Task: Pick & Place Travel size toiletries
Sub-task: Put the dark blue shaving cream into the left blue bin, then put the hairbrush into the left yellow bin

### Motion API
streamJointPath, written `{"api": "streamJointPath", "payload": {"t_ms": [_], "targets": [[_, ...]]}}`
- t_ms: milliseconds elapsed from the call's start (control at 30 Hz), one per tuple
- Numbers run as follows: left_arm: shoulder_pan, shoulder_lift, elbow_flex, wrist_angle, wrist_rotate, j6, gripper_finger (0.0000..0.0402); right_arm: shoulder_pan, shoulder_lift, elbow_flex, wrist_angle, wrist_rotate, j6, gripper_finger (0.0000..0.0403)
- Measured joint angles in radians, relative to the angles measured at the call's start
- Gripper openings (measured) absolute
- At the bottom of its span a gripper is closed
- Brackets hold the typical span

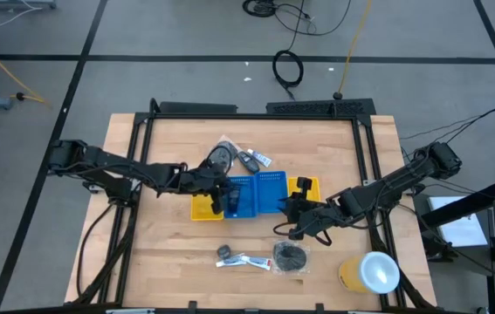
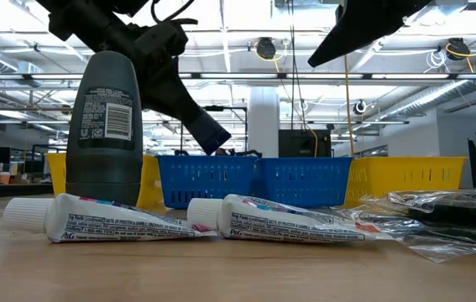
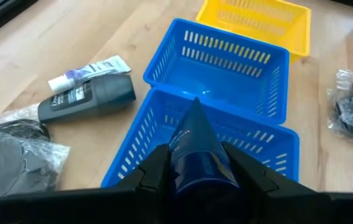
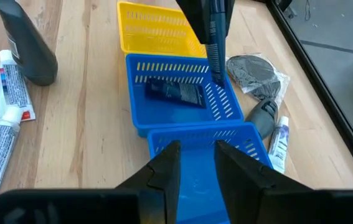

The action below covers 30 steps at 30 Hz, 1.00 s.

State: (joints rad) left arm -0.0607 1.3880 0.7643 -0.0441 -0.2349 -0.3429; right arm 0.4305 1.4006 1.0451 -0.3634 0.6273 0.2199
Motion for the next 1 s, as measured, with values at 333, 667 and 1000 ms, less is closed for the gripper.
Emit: {"api": "streamJointPath", "payload": {"t_ms": [333, 667, 1000], "targets": [[-0.019, 0.0, 0.0, -0.012, -0.019, 0.018, 0.0215, 0.0, 0.0, 0.0, 0.0, 0.0, 0.0, 0.0091], [-0.018, 0.0, 0.0, -0.012, -0.034, 0.016, 0.0255, 0.0, 0.0, 0.0, 0.0, -0.021, 0.002, 0.0091], [-0.021, 0.0, 0.0, -0.012, -0.028, 0.017, 0.0245, 0.022, 0.001, -0.046, 0.118, -0.339, 0.008, 0.0091]]}}
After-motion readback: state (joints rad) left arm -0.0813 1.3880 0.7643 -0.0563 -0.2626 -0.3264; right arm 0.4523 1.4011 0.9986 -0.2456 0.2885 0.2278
